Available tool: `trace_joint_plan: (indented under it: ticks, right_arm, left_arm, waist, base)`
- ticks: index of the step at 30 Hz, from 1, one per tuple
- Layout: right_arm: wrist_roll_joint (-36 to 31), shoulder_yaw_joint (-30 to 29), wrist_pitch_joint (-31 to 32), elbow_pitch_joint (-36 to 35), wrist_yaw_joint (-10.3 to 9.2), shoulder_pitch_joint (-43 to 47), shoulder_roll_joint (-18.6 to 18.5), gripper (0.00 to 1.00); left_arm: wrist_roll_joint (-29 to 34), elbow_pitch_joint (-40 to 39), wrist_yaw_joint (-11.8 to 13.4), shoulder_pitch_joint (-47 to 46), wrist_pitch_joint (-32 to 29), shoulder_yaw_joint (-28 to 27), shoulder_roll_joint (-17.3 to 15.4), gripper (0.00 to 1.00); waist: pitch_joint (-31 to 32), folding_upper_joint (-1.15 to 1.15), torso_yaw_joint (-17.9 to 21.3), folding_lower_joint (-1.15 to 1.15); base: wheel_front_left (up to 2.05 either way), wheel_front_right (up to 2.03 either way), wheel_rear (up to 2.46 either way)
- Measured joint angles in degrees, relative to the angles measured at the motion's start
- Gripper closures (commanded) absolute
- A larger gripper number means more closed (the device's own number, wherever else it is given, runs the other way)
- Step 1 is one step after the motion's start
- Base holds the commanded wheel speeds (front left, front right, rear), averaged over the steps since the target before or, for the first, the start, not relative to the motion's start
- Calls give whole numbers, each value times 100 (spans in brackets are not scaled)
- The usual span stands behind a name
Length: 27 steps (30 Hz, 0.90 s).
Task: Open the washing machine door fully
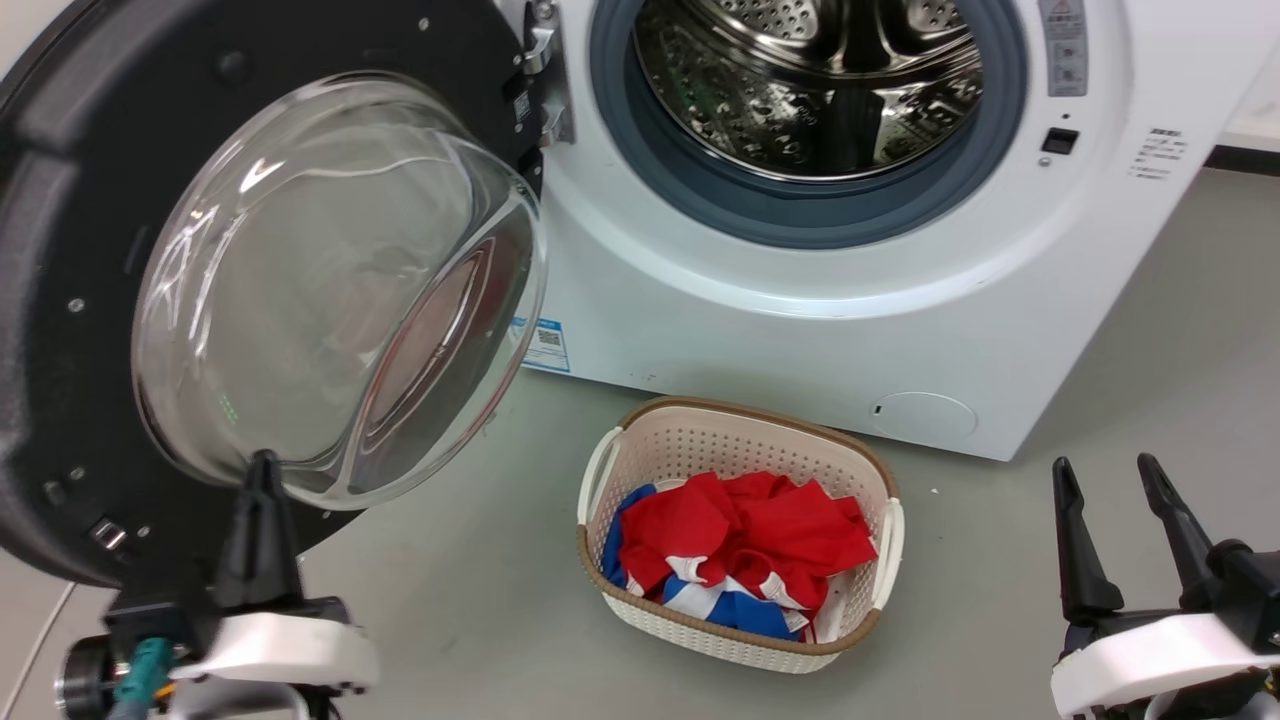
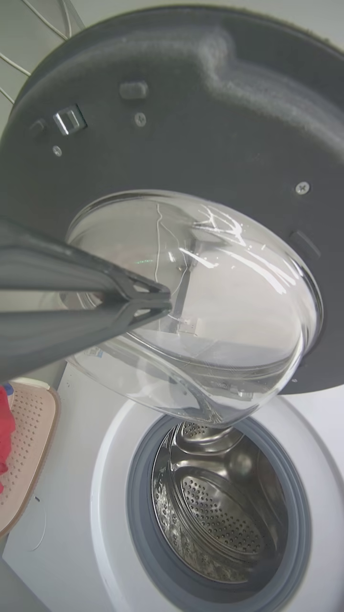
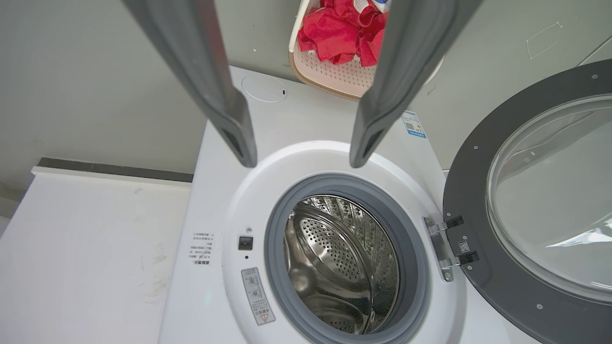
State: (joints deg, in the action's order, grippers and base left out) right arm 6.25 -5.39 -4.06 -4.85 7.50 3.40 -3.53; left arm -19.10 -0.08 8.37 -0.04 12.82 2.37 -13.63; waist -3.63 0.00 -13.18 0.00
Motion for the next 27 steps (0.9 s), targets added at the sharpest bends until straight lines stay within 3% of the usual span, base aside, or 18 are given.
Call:
trace_joint_plan:
  ticks: [6, 14, 16, 18, 19, 20, 21, 27]
  right_arm:
    - [1, 99, -13, 91, 0, 31, 19, 0]
    - [53, 348, -30, 337, 0, -21, -10, 0]
    - [97, 427, -54, 402, 0, -77, -48, 0]
    - [140, 521, -94, 465, 0, -99, -97, 0]
    - [148, 566, -100, 493, 0, -101, -113, 0]
    - [170, 600, -114, 520, 0, -103, -136, 0]
    - [189, 632, -130, 546, 0, -107, -153, 0]
    - [236, 700, -203, 655, 0, -130, -211, 0]
  left_arm:
    - [88, 9, -194, -43, -108, 636, 311, 100]
    - [187, 635, -333, -365, -7, 975, 499, 100]
    - [189, 792, -333, -411, 21, 992, 515, 67]
    - [188, 931, -326, -427, 59, 980, 531, 52]
    - [188, 1001, -328, -444, 76, 983, 536, 32]
    - [188, 1066, -327, -460, 94, 980, 544, 4]
    - [187, 1115, -326, -467, 108, 967, 550, 0]
    - [178, 1367, -328, -476, 157, 943, 580, 0]
  waist:
    - [71, 0, 270, 0]
    - [106, 0, 830, 0]
    - [112, 0, 984, 0]
    - [116, 0, 1131, 0]
    - [118, 0, 1198, 0]
    - [122, 0, 1257, 0]
    - [127, 0, 1311, 0]
    - [179, 0, 1478, 0]
  base:
    - [0, 0, 0]
    - [0, 0, 0]
    - [0, 0, 0]
    - [0, 0, 0]
    - [0, 0, 0]
    - [0, 0, 0]
    - [0, 0, 0]
    - [0, 0, 0]
